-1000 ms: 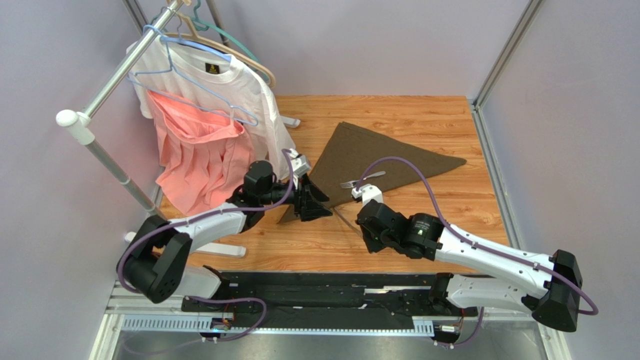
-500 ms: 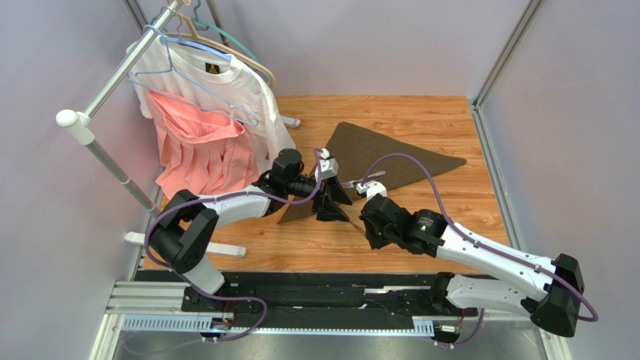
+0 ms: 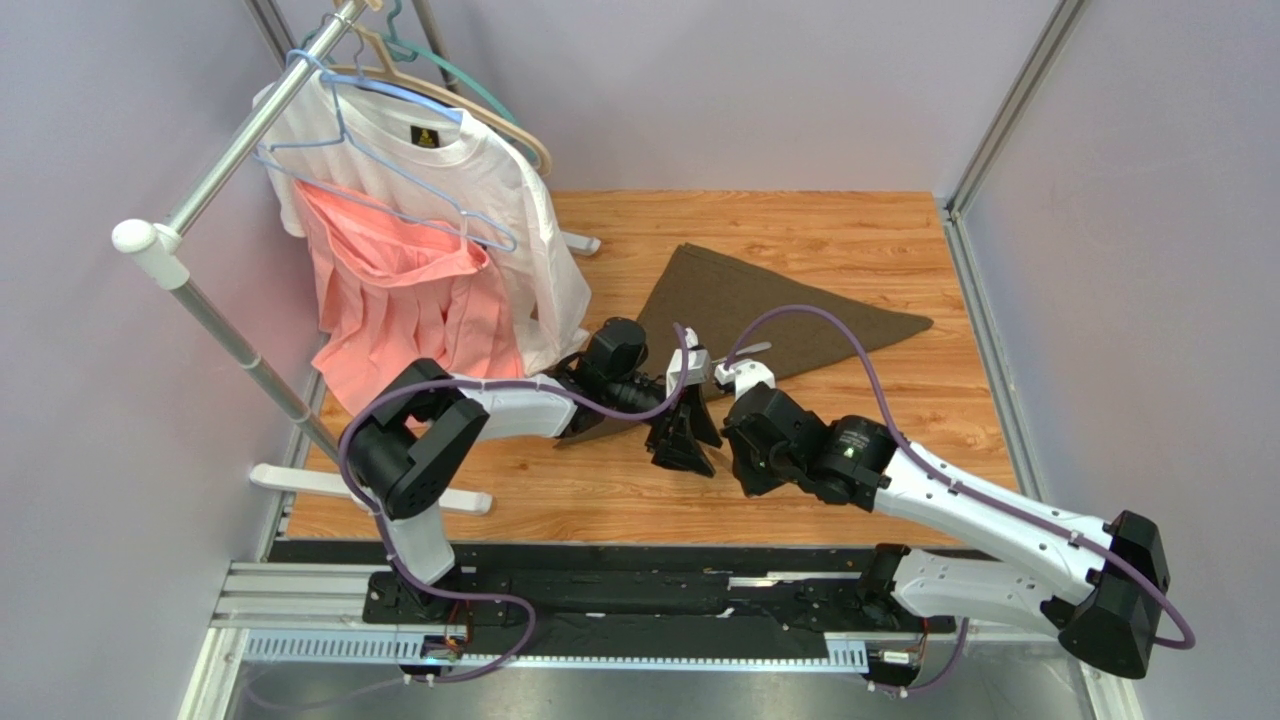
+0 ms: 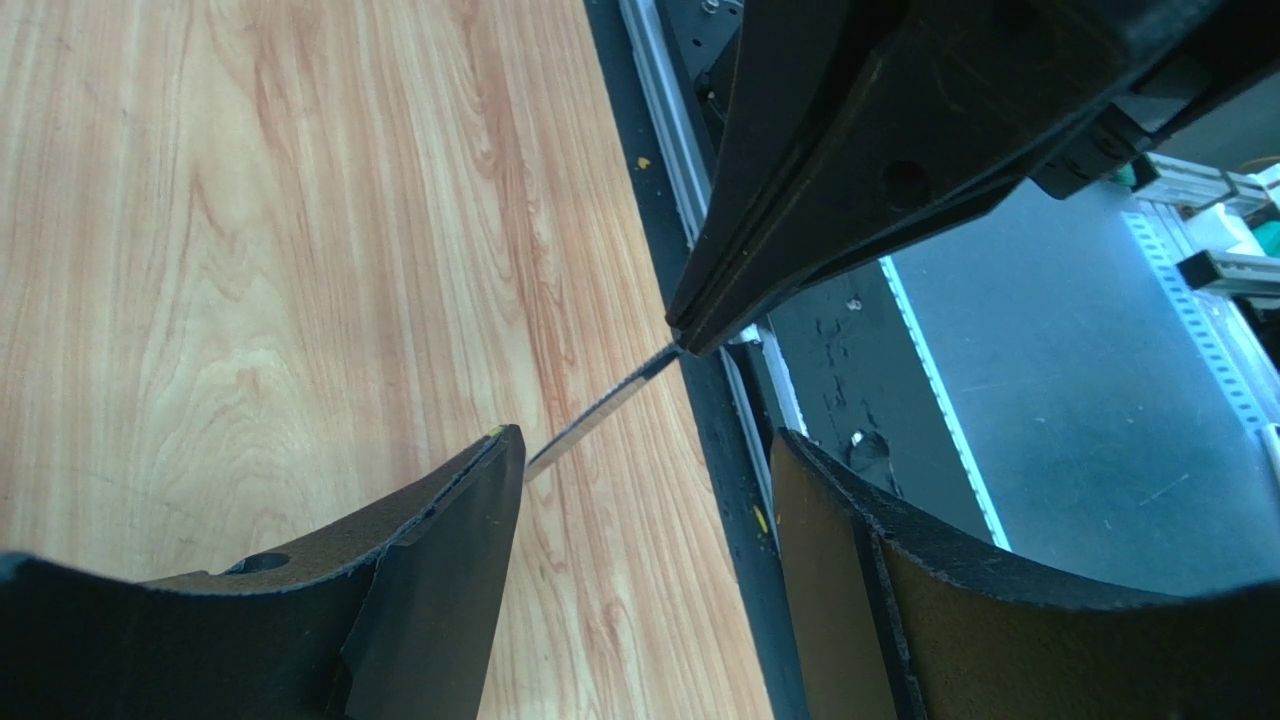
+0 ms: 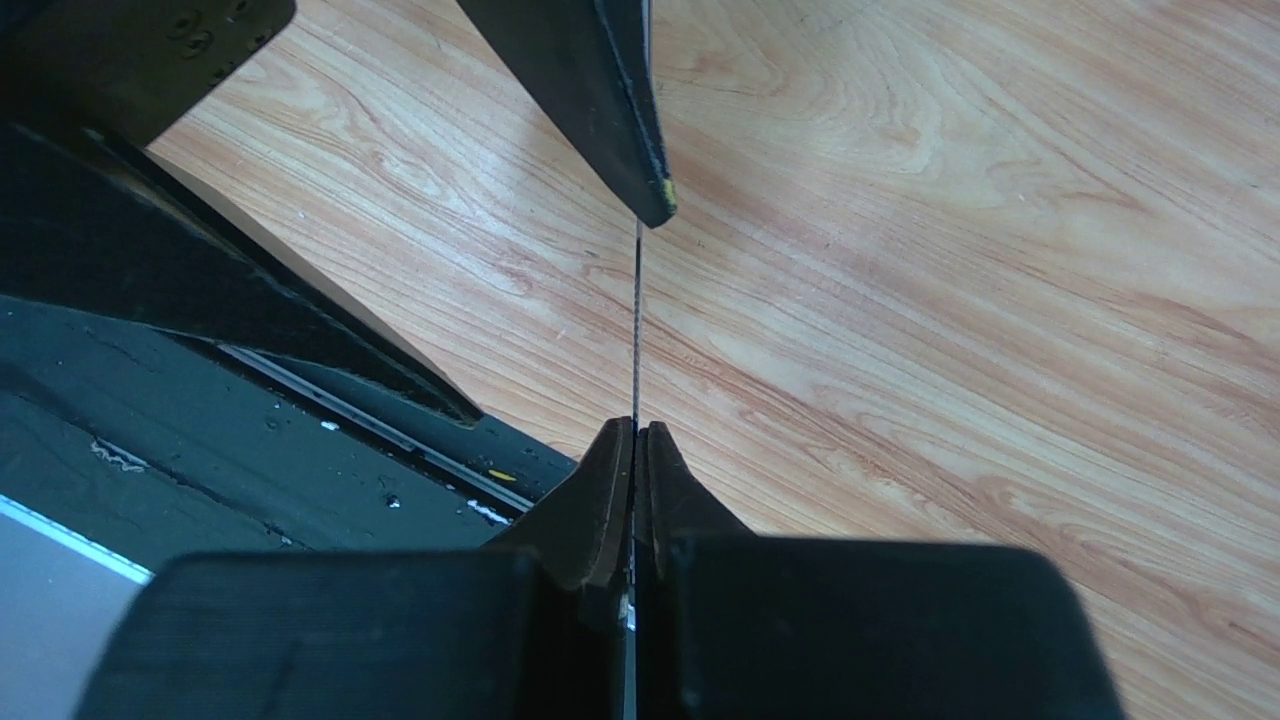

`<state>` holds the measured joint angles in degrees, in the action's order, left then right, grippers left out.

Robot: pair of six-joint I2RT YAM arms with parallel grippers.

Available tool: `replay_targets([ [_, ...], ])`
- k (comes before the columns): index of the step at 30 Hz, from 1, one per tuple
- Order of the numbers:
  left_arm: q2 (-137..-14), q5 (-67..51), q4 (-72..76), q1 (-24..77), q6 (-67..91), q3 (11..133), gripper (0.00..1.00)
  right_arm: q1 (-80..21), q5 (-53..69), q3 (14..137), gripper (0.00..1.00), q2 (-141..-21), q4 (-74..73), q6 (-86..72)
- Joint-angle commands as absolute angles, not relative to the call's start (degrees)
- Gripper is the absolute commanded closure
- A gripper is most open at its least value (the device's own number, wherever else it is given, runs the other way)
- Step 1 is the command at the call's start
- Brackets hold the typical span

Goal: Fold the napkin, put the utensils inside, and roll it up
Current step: Grab a utensil with the left arm

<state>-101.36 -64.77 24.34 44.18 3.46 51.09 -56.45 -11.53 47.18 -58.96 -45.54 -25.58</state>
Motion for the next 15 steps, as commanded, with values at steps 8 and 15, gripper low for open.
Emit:
replay_targets([
  [8, -104.32, -64.51, 32.43, 45.79, 3.95, 53.88, 0.3, -56.07, -10.72, 48.16, 1.0, -57.22, -44.3, -24.7],
  [15, -106.7, -65.65, 34.1, 46.14, 5.71, 54.31, 0.39, -55.99, -10.55, 47.81, 1.0, -57.22, -43.86, -24.7],
])
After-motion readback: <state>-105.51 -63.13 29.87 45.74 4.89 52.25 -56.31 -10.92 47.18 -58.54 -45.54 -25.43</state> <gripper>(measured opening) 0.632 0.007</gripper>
